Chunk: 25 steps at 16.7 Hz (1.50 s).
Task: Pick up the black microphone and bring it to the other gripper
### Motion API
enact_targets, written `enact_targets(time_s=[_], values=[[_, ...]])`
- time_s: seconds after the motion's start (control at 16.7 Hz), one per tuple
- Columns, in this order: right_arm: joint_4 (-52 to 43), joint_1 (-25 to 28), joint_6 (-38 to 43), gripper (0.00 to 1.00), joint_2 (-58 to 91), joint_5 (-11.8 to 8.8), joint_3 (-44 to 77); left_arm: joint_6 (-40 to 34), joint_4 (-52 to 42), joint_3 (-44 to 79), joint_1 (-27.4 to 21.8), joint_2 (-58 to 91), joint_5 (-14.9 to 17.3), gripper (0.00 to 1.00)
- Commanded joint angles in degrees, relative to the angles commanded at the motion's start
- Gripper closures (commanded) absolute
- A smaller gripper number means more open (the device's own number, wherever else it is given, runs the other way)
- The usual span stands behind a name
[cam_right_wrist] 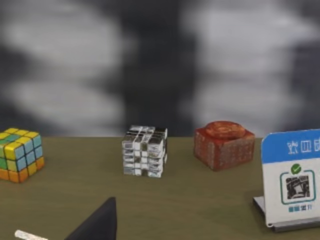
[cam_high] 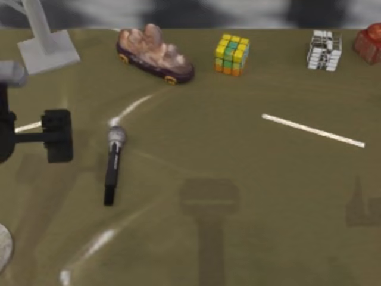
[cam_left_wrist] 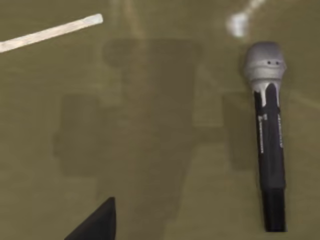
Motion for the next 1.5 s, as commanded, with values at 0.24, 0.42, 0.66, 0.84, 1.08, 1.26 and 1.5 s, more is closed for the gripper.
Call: enact_targets(time_s=[0.24,0.42,0.66,0.84,1.08,1.26,1.5], values=[[0.0,0.0,0.0,0.00,0.0,0.0,0.0,-3.6,-10.4,14.4,-4.0,20.9,-0.2,0.00],[0.0,0.0,0.0,0.00,0.0,0.0,0.0,-5.9,-16.6,23.7,-6.5,33.4,-0.3,0.00],[0.0,0.0,0.0,0.00,0.0,0.0,0.0,-8.0,-21.8,32.4,-8.8,44.9,-0.3,0.00],[0.0,0.0,0.0,0.00,0.0,0.0,0.0,-8.5,-23.1,34.9,-9.4,47.6,-0.4,0.00],[0.0,0.0,0.0,0.00,0.0,0.0,0.0,-8.5,-23.0,34.7,-9.1,47.4,-0.3,0.00],[0.0,0.0,0.0,0.00,0.0,0.0,0.0,-8.3,-20.7,33.6,-9.1,49.0,-0.3,0.00],[0.0,0.0,0.0,0.00,0.0,0.0,0.0,-8.1,-10.3,29.8,-9.0,54.7,-0.3,0.00]])
